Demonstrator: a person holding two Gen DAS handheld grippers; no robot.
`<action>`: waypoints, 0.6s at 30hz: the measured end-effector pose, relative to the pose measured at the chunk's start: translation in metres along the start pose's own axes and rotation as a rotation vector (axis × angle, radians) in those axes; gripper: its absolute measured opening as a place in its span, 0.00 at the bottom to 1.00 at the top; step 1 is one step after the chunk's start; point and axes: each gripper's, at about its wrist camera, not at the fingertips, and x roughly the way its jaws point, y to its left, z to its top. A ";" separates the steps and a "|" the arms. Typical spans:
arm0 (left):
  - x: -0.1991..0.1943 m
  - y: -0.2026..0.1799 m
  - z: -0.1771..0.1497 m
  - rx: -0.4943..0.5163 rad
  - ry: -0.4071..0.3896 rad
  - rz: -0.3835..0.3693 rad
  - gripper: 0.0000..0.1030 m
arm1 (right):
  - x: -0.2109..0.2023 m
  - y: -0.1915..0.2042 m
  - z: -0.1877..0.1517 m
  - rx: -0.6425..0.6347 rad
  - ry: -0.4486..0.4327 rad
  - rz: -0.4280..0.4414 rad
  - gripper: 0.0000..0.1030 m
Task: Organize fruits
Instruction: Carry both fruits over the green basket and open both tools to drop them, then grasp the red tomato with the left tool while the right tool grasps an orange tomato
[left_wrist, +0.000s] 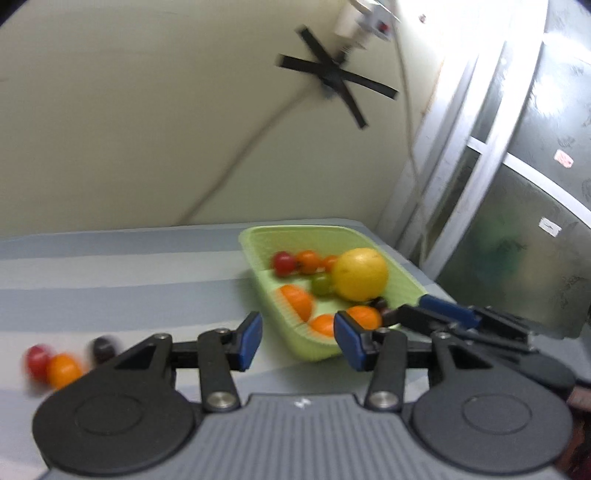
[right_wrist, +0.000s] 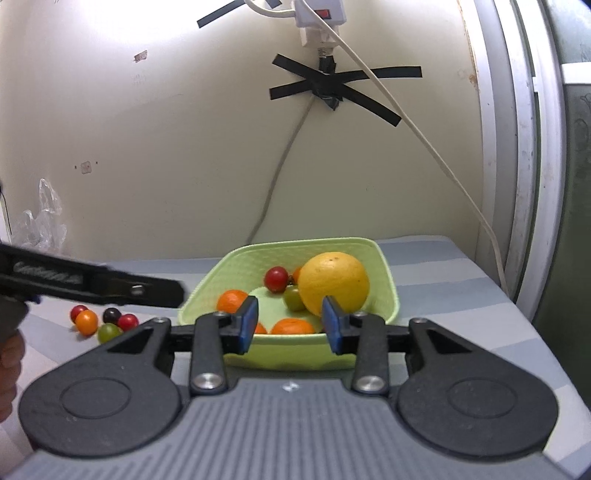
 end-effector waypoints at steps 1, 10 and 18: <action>-0.008 0.009 -0.005 -0.009 -0.008 0.018 0.43 | 0.000 0.005 0.000 -0.005 0.001 0.005 0.40; -0.065 0.082 -0.042 -0.088 -0.040 0.197 0.43 | 0.016 0.064 0.000 -0.072 0.050 0.085 0.40; -0.078 0.129 -0.057 -0.185 -0.049 0.244 0.43 | 0.045 0.112 -0.008 -0.147 0.132 0.168 0.39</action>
